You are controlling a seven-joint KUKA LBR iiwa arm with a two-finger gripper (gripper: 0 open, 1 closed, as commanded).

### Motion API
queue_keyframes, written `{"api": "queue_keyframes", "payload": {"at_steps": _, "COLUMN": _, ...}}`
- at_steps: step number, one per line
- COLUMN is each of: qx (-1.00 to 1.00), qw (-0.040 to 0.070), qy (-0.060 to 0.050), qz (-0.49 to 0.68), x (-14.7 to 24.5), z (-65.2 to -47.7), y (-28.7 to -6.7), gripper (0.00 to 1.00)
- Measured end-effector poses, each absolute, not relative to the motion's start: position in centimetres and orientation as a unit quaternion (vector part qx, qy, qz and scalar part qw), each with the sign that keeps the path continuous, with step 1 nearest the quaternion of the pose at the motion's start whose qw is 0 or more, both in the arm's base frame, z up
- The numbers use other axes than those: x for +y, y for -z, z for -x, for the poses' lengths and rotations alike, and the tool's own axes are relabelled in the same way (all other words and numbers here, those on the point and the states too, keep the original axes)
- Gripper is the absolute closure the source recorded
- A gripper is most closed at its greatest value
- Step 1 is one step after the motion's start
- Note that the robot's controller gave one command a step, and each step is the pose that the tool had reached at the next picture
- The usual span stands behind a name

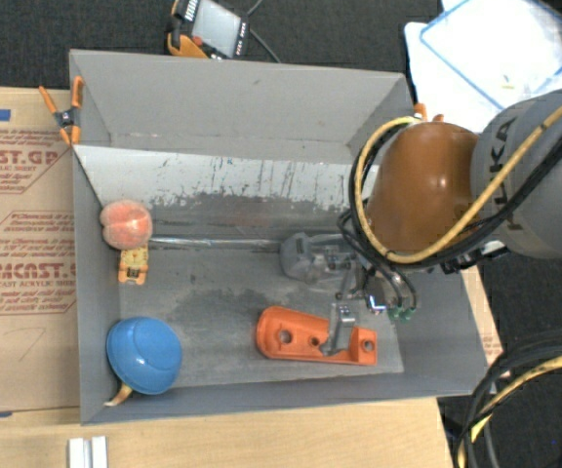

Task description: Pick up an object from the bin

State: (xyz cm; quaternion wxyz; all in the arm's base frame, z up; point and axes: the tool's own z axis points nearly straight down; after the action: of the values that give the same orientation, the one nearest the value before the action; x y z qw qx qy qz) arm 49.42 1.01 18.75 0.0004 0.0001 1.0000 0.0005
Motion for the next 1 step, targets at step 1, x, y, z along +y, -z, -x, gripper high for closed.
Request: {"api": "queue_keyframes", "payload": {"at_steps": 1, "qx": 1.000, "qw": 0.000, "qy": -0.001, "qz": 0.000, "x": 1.01, "z": -49.42, "y": -18.75, "gripper": 0.00}}
